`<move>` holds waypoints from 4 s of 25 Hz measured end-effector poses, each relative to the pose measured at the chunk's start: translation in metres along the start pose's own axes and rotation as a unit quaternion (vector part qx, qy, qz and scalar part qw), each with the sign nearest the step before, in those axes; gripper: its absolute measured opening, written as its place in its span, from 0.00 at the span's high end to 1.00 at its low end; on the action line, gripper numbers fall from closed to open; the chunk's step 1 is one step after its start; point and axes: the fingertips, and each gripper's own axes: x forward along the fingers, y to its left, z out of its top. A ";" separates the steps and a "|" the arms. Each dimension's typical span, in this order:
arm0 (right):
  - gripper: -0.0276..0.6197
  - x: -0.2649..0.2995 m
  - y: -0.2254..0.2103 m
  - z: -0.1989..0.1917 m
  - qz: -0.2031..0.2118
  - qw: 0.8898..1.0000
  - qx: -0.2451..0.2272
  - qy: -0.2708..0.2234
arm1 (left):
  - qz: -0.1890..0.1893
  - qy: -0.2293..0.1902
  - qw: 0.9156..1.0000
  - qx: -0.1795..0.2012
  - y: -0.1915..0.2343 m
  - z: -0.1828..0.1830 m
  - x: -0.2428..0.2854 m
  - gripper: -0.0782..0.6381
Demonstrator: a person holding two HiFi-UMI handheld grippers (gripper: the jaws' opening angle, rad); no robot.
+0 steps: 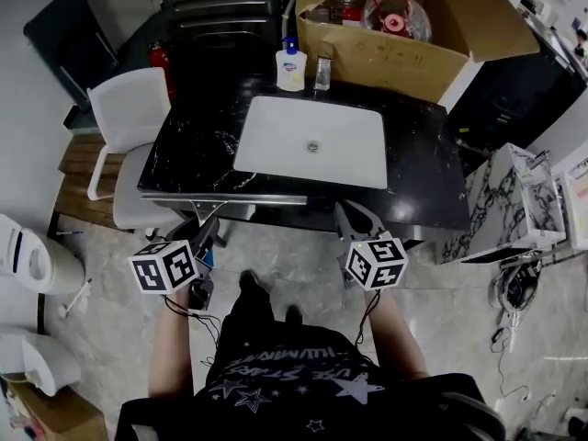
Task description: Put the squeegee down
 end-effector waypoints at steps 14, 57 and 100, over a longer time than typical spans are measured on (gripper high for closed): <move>0.87 0.102 -0.017 0.035 -0.035 0.999 -0.001 -0.002 | -0.011 0.022 1.000 0.014 0.074 0.074 0.089 0.69; 0.87 0.265 -0.033 0.051 -0.107 0.993 0.034 0.023 | 0.026 0.180 0.983 -0.013 0.221 0.132 0.251 0.69; 0.88 0.168 -0.009 0.057 -0.042 0.999 0.013 -0.010 | 0.039 -0.005 0.998 0.056 0.119 0.167 0.133 0.51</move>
